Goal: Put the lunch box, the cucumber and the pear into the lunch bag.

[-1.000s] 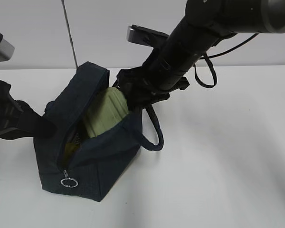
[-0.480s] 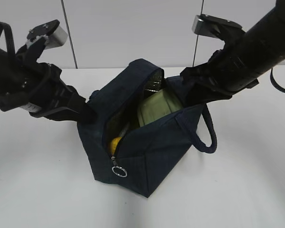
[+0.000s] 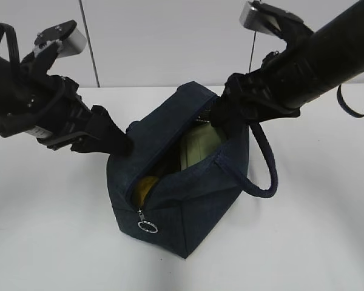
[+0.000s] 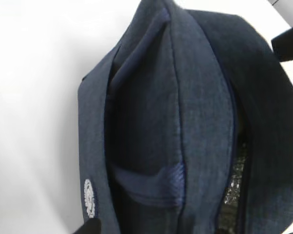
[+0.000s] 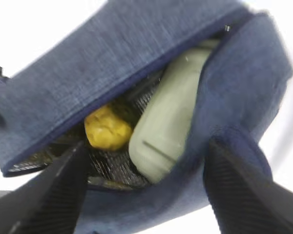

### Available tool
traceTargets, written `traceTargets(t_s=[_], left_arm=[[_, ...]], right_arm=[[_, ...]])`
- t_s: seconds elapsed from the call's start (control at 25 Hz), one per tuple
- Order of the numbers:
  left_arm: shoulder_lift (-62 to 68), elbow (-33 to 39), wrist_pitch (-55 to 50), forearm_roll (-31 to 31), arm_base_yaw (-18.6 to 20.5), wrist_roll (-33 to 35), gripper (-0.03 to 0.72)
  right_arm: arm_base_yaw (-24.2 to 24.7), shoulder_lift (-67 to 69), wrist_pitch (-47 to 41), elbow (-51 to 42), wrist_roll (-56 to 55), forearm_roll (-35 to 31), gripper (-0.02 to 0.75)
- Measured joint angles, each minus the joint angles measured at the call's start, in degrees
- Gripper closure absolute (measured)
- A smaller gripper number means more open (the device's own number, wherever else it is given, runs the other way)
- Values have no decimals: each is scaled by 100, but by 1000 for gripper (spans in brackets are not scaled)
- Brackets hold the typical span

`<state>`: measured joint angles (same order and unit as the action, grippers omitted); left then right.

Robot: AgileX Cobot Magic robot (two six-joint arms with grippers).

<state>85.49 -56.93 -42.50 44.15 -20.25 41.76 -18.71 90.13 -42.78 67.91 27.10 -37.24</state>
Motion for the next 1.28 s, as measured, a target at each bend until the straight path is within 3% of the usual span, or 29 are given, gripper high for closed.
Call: traceTargets(t_s=[0.16, 0.32, 0.64, 0.84, 0.96, 1.28], left_arm=[[-399, 60, 166, 36, 0, 198, 258], [-968, 469, 576, 146, 0, 384, 256], [-1757, 1389, 1157, 294, 0, 571, 261], [-1828, 1489, 1197, 305, 0, 572, 263], [-1828, 1491, 1208, 305, 0, 572, 263], [-1828, 1491, 1222, 305, 0, 577, 263]], right_arm=[[-53, -572, 258, -87, 33, -10, 192], [-471, -1310, 857, -603, 36, -2, 205], [-2460, -2122, 2935, -2523, 49, -264, 244], [-3882, -2000, 5068, -3752, 53, -798, 293], [-4463, -1520, 6075, -4145, 62, -885, 334], [-4659, 590, 7235, -3836, 91, -315, 352]])
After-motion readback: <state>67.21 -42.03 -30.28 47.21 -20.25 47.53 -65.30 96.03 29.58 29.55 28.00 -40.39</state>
